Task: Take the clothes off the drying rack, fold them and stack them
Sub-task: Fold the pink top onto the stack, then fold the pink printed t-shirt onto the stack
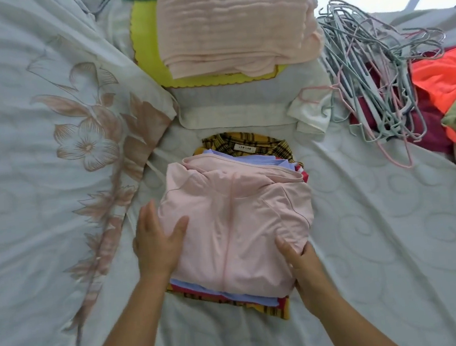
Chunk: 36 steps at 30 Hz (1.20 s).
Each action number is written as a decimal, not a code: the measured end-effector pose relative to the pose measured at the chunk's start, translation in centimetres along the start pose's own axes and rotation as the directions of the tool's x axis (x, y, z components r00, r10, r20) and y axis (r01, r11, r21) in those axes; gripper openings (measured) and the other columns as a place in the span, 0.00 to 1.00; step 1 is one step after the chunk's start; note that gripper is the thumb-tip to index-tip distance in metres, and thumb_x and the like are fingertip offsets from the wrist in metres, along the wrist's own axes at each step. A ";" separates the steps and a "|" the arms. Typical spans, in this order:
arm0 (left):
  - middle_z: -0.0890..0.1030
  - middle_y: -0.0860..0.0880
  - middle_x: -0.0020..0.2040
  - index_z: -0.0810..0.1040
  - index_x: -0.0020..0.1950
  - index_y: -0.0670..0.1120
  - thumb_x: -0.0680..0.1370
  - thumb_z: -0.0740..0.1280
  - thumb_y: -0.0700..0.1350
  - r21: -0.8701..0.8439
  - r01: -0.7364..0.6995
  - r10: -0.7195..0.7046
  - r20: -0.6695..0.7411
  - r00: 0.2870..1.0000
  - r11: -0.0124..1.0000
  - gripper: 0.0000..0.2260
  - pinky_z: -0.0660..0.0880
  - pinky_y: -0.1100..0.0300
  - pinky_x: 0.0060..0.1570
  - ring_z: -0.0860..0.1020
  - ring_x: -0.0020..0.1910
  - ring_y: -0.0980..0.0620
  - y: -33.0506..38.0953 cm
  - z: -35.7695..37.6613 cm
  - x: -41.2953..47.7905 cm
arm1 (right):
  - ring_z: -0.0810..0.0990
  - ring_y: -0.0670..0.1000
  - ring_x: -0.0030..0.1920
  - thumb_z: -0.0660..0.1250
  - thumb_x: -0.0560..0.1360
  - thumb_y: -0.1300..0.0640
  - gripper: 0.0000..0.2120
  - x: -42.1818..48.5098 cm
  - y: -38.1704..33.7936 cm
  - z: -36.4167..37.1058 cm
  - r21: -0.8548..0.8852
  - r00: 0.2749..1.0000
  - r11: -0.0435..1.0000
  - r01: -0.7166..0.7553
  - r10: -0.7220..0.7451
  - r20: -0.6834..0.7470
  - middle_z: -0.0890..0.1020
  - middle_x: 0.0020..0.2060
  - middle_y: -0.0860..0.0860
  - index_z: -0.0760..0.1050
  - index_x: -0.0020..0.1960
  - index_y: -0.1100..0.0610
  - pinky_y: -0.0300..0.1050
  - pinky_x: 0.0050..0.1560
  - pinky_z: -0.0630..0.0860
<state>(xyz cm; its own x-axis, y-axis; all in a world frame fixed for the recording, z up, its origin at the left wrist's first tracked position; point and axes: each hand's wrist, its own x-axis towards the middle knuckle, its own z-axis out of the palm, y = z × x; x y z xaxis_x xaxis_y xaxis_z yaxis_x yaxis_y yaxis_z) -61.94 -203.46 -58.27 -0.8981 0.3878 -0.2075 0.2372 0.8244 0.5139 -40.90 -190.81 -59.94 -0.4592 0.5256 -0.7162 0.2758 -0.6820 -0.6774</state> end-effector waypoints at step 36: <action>0.81 0.41 0.43 0.74 0.47 0.46 0.79 0.61 0.37 -0.471 0.324 -0.027 0.534 0.845 0.820 0.05 0.74 0.66 0.36 0.80 0.33 0.58 26.5 23.7 -27.1 | 0.55 0.58 0.74 0.66 0.75 0.57 0.32 5.8 -19.7 -50.2 -0.874 0.790 0.482 -0.060 -0.513 -0.337 0.50 0.76 0.57 0.55 0.74 0.60 0.53 0.68 0.60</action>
<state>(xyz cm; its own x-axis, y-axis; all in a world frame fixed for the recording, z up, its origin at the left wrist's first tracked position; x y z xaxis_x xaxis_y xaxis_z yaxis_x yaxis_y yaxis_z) -22.53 -182.37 -58.79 -0.5674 0.5257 -0.6337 -0.2711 0.6074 0.7467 -6.63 -148.77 -59.19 -0.2198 0.9360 -0.2749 0.8985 0.0844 -0.4309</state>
